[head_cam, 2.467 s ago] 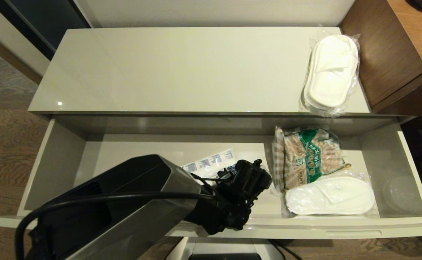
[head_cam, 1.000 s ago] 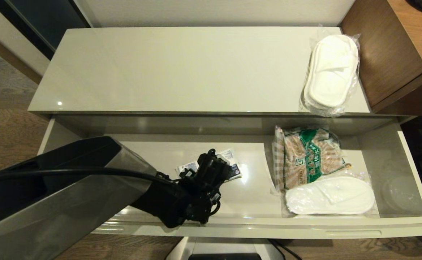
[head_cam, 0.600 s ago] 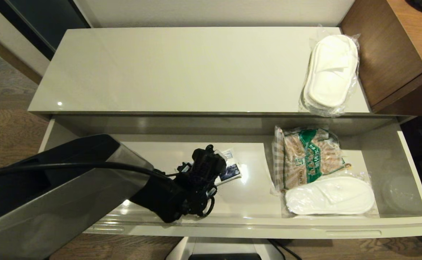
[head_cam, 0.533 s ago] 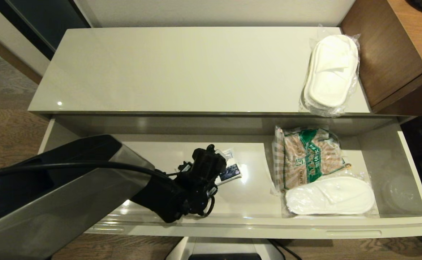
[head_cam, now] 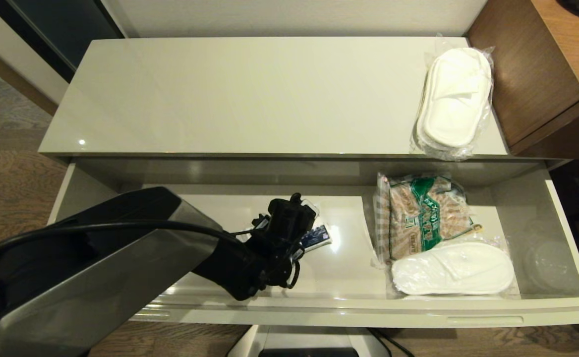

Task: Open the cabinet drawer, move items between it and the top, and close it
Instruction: Take out the tissue from the drawer

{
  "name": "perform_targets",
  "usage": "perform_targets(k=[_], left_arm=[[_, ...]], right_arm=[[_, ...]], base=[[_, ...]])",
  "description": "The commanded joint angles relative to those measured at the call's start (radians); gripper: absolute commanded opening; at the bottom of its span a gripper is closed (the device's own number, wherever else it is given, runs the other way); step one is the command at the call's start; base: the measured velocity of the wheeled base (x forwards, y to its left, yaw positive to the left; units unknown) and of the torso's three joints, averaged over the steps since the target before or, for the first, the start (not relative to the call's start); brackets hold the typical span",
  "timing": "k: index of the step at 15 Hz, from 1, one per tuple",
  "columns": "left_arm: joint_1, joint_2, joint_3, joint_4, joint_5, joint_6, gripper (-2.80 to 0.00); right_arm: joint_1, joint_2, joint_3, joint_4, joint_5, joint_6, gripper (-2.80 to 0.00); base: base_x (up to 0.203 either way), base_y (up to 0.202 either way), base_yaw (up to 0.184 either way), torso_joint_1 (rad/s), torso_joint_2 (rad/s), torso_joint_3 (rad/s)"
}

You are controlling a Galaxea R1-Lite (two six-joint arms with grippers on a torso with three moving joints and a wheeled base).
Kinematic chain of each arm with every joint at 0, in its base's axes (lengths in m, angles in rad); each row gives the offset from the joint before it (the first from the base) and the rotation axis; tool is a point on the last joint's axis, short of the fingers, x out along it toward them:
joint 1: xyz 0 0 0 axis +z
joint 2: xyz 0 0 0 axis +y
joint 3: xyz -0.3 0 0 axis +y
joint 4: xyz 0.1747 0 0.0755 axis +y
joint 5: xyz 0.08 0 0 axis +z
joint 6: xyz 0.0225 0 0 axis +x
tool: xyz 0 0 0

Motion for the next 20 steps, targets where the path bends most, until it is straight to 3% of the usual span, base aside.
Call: perform_targets(k=[1,6,20], left_arm=[[-0.001,0.032,-0.035,-0.006,0.005,0.026,0.0],[-0.001,0.058,-0.076,-0.006,0.005,0.084,0.0],[-0.063,0.027,-0.027,-0.005,0.0,0.085,0.0]], right_arm=[[0.0,-0.016,0.0,0.0,0.0,0.0,-2.8],[0.0,-0.016,0.0,0.0,0.0,0.0,-2.8],[0.0,-0.016,0.0,0.0,0.0,0.0,-2.8]], base=[[0.0,0.0,0.0,0.0,0.0,0.0],[0.0,0.0,0.0,0.0,0.0,0.0],[0.0,0.0,0.0,0.0,0.0,0.0]])
